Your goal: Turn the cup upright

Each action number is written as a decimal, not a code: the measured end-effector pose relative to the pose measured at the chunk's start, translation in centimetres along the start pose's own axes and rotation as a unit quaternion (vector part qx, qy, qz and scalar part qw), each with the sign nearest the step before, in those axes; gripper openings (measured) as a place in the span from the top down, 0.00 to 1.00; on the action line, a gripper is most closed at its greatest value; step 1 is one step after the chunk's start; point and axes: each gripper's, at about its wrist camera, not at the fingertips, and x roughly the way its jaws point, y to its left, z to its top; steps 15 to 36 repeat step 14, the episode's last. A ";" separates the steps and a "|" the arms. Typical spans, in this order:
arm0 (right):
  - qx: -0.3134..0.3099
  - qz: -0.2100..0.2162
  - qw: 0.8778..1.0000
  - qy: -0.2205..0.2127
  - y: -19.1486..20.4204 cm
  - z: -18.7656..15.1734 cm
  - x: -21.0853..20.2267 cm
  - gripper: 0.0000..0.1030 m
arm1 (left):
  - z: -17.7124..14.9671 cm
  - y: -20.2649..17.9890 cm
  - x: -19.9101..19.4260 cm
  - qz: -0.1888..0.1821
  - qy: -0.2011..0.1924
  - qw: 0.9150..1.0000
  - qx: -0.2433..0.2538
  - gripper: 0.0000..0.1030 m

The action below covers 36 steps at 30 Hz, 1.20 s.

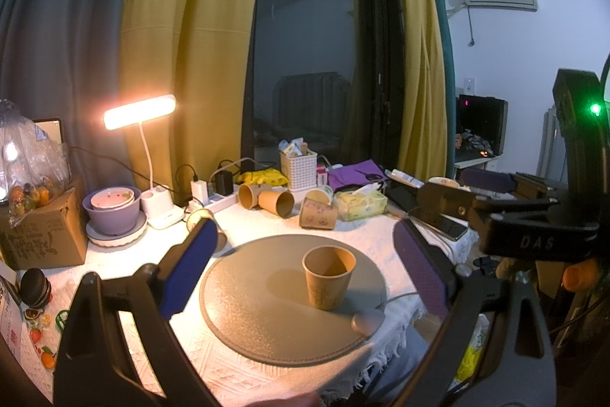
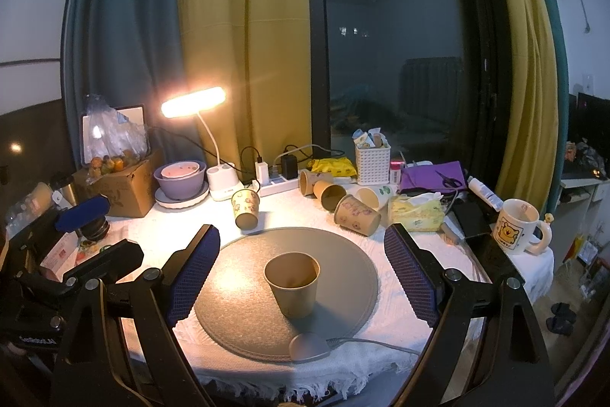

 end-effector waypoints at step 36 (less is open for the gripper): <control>0.000 0.002 1.000 0.001 0.1 -0.1 0.1 0.13 | 0.3 -0.3 -0.3 -0.007 -0.011 1.000 0.002 0.08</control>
